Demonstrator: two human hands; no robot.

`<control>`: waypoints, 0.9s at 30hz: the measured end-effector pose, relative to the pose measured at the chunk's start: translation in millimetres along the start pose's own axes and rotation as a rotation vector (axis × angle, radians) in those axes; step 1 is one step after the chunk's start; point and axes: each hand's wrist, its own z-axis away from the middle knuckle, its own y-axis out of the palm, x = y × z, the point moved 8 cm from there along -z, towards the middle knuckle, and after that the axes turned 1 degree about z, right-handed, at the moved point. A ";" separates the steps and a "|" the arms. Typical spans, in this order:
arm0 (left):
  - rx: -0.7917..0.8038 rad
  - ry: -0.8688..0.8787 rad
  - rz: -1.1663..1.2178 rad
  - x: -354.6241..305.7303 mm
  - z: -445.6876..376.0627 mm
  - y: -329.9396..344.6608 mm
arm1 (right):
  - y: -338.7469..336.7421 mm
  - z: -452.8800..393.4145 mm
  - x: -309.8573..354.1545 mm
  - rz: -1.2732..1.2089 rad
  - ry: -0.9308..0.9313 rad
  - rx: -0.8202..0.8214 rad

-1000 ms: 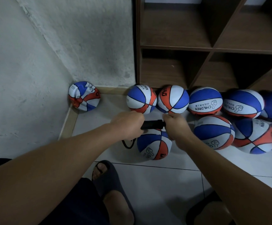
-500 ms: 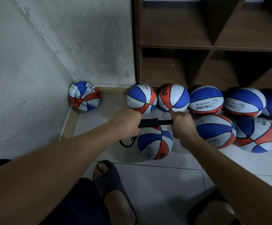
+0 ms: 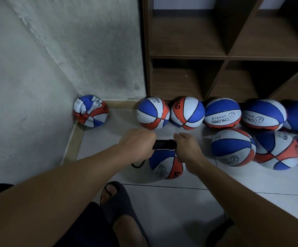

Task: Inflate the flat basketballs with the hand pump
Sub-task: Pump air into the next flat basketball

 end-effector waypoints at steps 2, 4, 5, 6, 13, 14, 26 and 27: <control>-0.024 0.014 0.017 1.5 -3.2 -4.7 | -1.8 -2.5 4.3 0.014 -0.008 0.024; -0.030 0.019 0.050 4.6 -5.3 -5.3 | -9.6 -5.4 9.7 0.071 -0.031 0.024; -0.024 0.012 0.067 8.3 -5.8 -5.3 | -17.5 -7.4 12.1 0.102 -0.047 0.009; -0.013 -0.003 0.079 14.6 -5.9 -4.8 | -29.4 -10.3 12.6 0.127 -0.053 -0.018; 0.018 -0.070 0.147 40.2 -5.2 -2.2 | -81.3 -25.8 0.4 0.059 0.017 -0.091; 0.021 -0.072 0.163 35.2 -6.0 -0.1 | -75.8 -22.5 2.9 0.057 0.012 -0.109; -0.173 -0.061 0.041 6.7 -8.0 -11.0 | -17.3 10.5 38.3 0.029 -0.214 -0.127; -0.183 -0.051 0.031 6.0 -8.5 -10.2 | -14.2 10.5 37.4 0.019 -0.216 -0.121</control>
